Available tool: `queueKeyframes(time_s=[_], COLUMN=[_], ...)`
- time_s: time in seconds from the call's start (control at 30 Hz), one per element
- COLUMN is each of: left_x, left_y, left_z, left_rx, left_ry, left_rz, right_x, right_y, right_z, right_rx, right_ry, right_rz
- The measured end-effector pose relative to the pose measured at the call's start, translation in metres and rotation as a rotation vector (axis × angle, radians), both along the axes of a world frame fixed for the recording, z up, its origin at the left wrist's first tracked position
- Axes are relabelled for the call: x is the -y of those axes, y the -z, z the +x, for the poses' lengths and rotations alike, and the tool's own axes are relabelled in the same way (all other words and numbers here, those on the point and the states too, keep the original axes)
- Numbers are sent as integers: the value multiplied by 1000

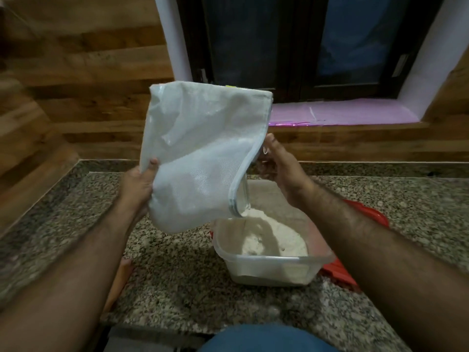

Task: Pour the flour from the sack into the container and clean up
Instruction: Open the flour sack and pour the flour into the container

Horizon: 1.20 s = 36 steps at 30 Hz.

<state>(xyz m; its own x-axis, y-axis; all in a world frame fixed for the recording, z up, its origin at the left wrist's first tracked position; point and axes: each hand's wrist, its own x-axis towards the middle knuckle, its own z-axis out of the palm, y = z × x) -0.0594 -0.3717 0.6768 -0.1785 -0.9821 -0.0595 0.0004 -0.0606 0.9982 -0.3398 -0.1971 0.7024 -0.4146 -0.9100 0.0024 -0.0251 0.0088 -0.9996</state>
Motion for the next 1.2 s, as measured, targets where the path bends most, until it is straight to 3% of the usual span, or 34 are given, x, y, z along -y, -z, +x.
queueKeyframes(time_s=[0.2,0.4,0.67,0.8,1.07,1.2], left_x=[-10,-18,1,7,50,74], left_y=[33,44,9,6,44,84], left_z=[6,10,15,31,100,144], left_rx=[-140,-155,45,152,104,177], left_ry=[-7,-39,-92,-125,-230,-242], left_rz=[104,114,-116,-128,119,240], right_x=[3,10,15,34,87,121], right_y=[-10,-11,0,1,-16,4], right_z=[30,40,37,50,120,163], right_rx=[-22,-28,128,234,126,139], right_ry=[-210,-238,-122,-55,-277,-211], right_rz=[73,105,62,105,213,360])
